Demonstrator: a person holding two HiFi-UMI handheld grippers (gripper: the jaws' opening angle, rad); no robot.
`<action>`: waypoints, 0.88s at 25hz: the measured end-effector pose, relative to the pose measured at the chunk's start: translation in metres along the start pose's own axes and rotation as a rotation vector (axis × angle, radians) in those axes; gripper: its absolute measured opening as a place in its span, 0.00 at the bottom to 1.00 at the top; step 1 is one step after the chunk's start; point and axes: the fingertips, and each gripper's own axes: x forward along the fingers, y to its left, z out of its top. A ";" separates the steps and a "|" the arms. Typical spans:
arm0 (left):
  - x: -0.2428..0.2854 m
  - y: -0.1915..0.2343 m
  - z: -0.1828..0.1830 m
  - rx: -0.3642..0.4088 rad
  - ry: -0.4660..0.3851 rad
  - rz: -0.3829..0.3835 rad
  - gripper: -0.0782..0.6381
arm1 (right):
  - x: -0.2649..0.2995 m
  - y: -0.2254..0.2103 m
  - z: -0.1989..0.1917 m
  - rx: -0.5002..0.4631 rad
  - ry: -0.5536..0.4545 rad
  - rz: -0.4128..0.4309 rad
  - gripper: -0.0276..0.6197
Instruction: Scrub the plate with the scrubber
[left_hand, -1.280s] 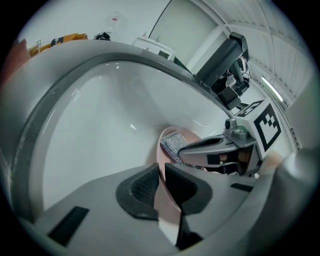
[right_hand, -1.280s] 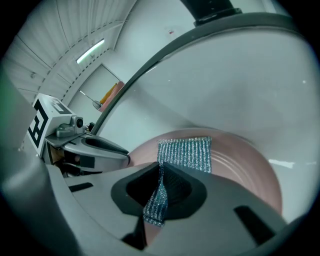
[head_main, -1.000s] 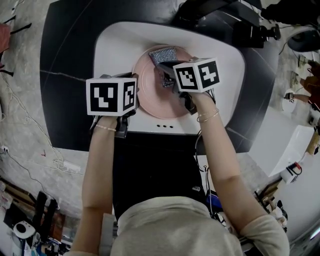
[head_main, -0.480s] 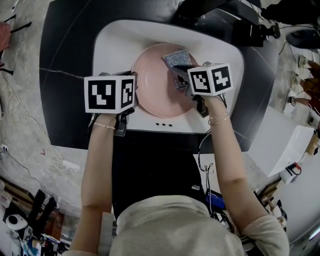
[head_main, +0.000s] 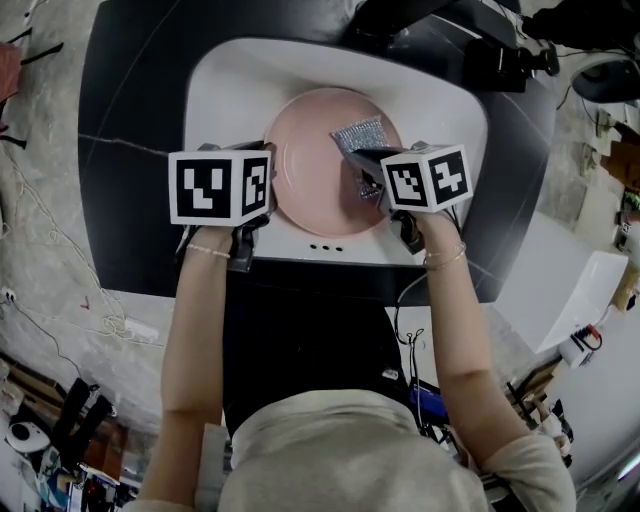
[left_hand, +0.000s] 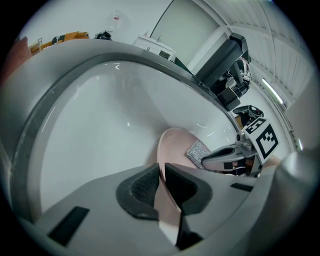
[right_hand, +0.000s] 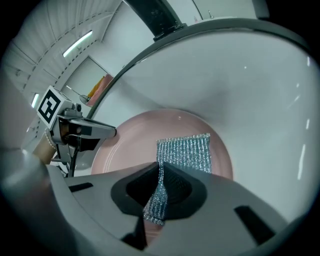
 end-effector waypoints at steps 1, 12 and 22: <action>0.000 0.000 0.000 -0.001 0.000 0.000 0.18 | -0.001 0.002 -0.002 -0.002 0.005 0.006 0.10; -0.001 0.000 0.001 0.012 0.009 0.006 0.18 | -0.002 0.036 -0.024 -0.060 0.075 0.073 0.10; 0.001 0.000 0.002 0.034 0.012 0.019 0.18 | 0.015 0.083 -0.018 -0.105 0.079 0.191 0.10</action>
